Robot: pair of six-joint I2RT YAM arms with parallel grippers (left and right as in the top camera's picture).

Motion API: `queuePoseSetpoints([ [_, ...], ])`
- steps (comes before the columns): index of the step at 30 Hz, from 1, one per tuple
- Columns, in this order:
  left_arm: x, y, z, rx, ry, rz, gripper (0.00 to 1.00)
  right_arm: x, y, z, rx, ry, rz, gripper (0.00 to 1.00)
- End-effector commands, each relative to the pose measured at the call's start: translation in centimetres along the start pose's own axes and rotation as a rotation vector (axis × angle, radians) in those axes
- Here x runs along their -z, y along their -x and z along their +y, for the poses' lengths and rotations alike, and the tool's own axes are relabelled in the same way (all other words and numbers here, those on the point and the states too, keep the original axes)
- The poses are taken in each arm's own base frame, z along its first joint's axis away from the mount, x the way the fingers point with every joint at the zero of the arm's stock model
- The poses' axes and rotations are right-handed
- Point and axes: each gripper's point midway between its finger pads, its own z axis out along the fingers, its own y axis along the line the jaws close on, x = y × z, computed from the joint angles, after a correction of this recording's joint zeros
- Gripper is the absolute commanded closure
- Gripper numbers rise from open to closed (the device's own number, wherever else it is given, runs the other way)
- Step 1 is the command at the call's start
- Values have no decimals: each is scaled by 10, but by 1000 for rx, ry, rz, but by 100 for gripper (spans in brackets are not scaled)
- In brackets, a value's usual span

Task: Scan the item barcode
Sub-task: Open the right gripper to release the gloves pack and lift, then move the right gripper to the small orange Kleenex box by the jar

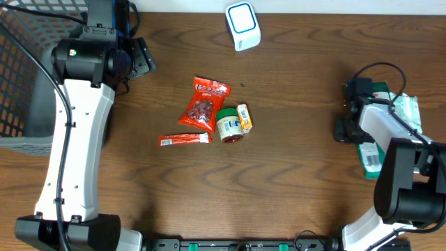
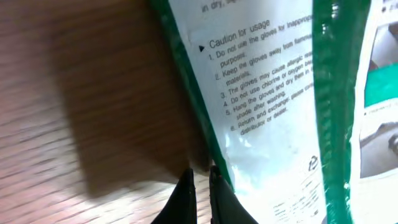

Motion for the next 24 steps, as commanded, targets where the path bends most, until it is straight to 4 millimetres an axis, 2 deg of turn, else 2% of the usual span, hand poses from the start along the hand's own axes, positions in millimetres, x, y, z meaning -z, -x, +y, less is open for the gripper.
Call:
queuePoseSetpoints([
  [1, 9, 4, 4, 1, 0, -25, 16, 0, 1, 6, -4, 39, 3, 92],
  [7, 9, 3, 4, 1, 0, -24, 16, 20, 11, 35, 15, 202, 10, 85],
  [11, 9, 3, 4, 1, 0, -24, 16, 47, 15, 60, 47, 332, 28, 71],
  [15, 9, 3, 4, 1, 0, -24, 16, 80, 16, 103, 100, 525, 31, 57],
  [19, 9, 4, 4, 1, 0, -25, 16, 115, 10, 161, 234, 751, -2, 50],
  [22, 9, 3, 4, 1, 0, -24, 16, 134, 7, 190, 304, 793, -30, 50],
  [24, 9, 4, 4, 1, 0, -25, 16, 147, 9, 203, 325, 754, -55, 47],
])
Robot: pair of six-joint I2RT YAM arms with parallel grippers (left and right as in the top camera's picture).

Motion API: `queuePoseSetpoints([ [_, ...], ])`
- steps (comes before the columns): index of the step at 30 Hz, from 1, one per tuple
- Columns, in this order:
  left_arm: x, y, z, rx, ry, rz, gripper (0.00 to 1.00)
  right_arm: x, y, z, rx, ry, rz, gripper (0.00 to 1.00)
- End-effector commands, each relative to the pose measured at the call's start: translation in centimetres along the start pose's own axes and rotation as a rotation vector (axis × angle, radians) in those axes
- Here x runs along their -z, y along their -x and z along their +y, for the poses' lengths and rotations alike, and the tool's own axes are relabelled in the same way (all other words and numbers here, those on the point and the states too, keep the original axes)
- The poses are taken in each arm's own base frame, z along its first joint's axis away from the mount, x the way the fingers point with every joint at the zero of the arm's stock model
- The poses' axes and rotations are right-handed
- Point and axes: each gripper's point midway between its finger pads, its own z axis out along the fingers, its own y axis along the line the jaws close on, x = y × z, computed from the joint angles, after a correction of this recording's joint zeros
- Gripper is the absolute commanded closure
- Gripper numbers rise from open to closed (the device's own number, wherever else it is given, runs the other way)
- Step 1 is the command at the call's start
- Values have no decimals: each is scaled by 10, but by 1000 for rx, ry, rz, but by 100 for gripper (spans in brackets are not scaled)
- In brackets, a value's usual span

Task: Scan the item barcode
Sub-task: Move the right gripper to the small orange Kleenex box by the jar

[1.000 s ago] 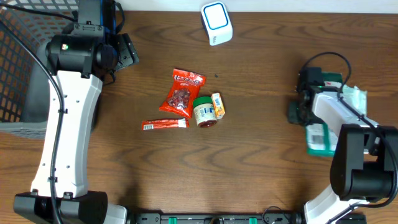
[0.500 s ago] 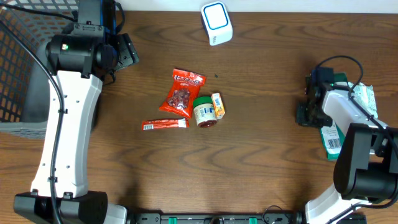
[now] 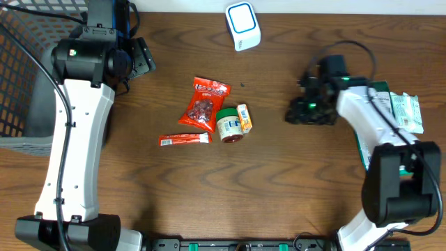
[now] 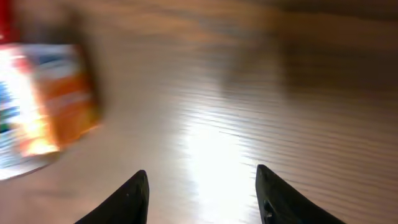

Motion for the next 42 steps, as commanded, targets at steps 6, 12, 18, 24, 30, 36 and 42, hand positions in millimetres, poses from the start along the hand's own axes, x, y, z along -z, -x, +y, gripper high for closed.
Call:
queuePoseSetpoints([
  [6, 9, 4, 4, 1, 0, -24, 16, 36, 46, 93, 137, -74, -152, 41],
  [12, 9, 3, 4, 1, 0, -24, 16, 24, 41, 105, 113, -136, -161, 39],
  [18, 9, 4, 4, 1, 0, -25, 16, -15, 21, 108, 130, -146, -89, 44],
  [24, 9, 3, 4, 1, 0, -24, 16, -42, 11, 112, 157, -146, -65, 50],
  [30, 9, 3, 4, 1, 0, -24, 16, -54, 5, 110, 162, -158, -41, 56],
  [36, 9, 3, 4, 1, 0, -24, 16, -67, 5, 106, 160, -164, -24, 68],
  [42, 9, 4, 4, 1, 0, -25, 16, -70, 7, 106, 160, -162, -30, 83],
])
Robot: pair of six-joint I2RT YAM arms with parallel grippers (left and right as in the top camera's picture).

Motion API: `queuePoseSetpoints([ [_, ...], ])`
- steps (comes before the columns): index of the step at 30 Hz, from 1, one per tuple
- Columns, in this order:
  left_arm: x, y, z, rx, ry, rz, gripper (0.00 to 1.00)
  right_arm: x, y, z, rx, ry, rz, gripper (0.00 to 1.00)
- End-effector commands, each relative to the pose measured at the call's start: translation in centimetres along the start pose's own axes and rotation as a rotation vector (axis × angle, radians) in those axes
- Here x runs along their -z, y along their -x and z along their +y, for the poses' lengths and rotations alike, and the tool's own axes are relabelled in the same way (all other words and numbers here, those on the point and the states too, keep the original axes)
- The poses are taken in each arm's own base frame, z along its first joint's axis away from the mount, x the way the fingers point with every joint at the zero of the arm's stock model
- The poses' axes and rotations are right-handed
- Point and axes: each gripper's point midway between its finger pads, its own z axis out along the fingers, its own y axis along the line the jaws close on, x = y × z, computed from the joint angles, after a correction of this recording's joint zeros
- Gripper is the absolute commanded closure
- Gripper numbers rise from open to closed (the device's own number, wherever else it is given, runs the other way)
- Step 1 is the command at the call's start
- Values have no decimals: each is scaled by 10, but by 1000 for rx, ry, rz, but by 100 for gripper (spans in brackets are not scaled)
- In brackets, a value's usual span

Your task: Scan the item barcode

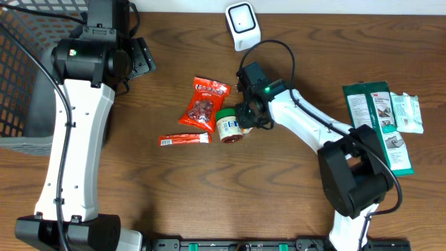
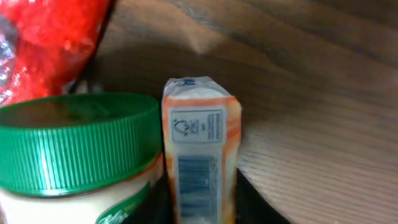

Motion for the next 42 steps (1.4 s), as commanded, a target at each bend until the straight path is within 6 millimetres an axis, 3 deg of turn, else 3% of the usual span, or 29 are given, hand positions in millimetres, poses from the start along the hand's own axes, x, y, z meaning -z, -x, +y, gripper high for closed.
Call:
queuePoseSetpoints([
  [1, 9, 4, 4, 1, 0, -24, 16, 0, 3, 0, -2, -7, -15, 87],
  [7, 9, 4, 4, 2, 0, -25, 16, 26, 15, -18, -12, -24, -69, 91],
  [13, 9, 4, 4, 2, 0, -25, 16, 68, 5, -91, -85, -282, -68, 89],
  [19, 9, 4, 4, 1, 0, -24, 16, 69, -16, -131, -66, -437, 9, 88],
  [27, 9, 4, 4, 1, 0, -24, 16, 42, -23, -136, -73, -425, -25, 83],
  [30, 9, 4, 4, 1, 0, -24, 16, 42, -24, -136, -73, -425, -24, 72],
  [35, 9, 4, 4, 1, 0, -24, 16, 40, -25, -130, -75, -388, -17, 45],
  [42, 9, 4, 4, 2, 0, -25, 16, 38, -27, -132, -102, -344, 0, 45],
])
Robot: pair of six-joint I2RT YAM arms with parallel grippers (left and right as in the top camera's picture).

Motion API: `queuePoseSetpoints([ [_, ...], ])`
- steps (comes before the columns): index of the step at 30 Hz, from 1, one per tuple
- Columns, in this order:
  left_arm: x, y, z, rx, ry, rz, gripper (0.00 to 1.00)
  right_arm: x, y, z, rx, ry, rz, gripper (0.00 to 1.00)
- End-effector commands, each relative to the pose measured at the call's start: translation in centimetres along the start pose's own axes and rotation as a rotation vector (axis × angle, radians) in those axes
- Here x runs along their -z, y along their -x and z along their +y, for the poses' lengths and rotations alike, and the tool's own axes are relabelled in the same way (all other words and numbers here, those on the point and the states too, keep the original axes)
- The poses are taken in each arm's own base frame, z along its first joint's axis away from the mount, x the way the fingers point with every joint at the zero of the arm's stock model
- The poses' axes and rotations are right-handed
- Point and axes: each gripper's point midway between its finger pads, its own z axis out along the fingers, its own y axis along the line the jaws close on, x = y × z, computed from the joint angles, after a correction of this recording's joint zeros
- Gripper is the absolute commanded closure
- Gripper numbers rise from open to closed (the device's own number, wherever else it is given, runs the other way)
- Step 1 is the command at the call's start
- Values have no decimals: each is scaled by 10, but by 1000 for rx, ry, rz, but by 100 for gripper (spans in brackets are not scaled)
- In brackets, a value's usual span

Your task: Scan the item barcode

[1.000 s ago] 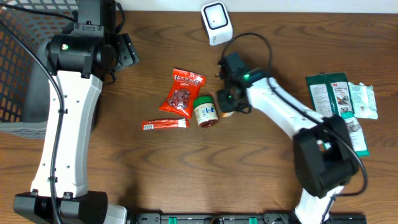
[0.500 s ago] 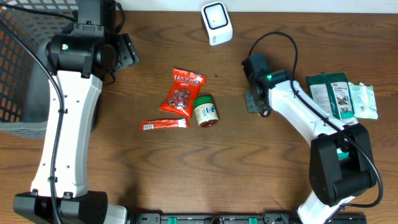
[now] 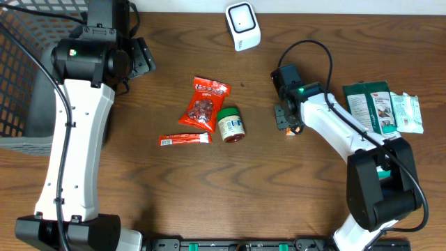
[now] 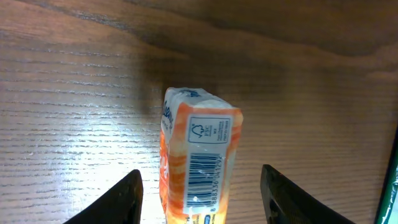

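Observation:
A small orange-and-white pack [image 4: 199, 155] sits on the wood table between the fingers of my right gripper [image 4: 201, 173], which is open and clear of it on both sides. Its barcode [image 4: 204, 180] faces the wrist camera. Seen from overhead, the right gripper [image 3: 284, 118] is right of centre, with the pack [image 3: 292, 131] showing at its edge. The white scanner [image 3: 242, 25] stands at the table's far edge. My left gripper [image 3: 141, 59] is raised at the far left, its jaws not readable.
A red snack bag [image 3: 203, 103], a green-lidded jar [image 3: 229, 124] and a red stick pack [image 3: 184, 139] lie left of the pack. A green glove packet [image 3: 373, 108] and a white packet [image 3: 406, 111] lie at the right edge. A wire basket [image 3: 17, 77] stands far left.
The orange pack was against the green-lidded jar with my right gripper close around it. It now sits well to the right of the jar, and the right gripper is open around it.
My right gripper was shut beside the green glove packet at the right edge. Then it was open over bare table, nearer the centre. Then it was at the orange pack beside the jar. Now the pack is apart from the jar. The left arm stayed still.

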Motion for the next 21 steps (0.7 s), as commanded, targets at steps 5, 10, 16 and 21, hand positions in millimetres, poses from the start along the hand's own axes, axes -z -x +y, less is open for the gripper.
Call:
queuePoseSetpoints([
  [5, 9, 3, 4, 1, 0, -24, 16, -4, -6, -1, -77, 141, 56, 53],
  [10, 9, 3, 4, 1, 0, -24, 16, 0, -6, 5, -122, 340, 92, 56],
  [16, 9, 3, 4, 1, 0, -24, 16, 6, -4, 7, -175, 484, 108, 55],
  [21, 9, 3, 4, 1, 0, -24, 16, 6, -4, 8, -161, 485, 105, 55],
])
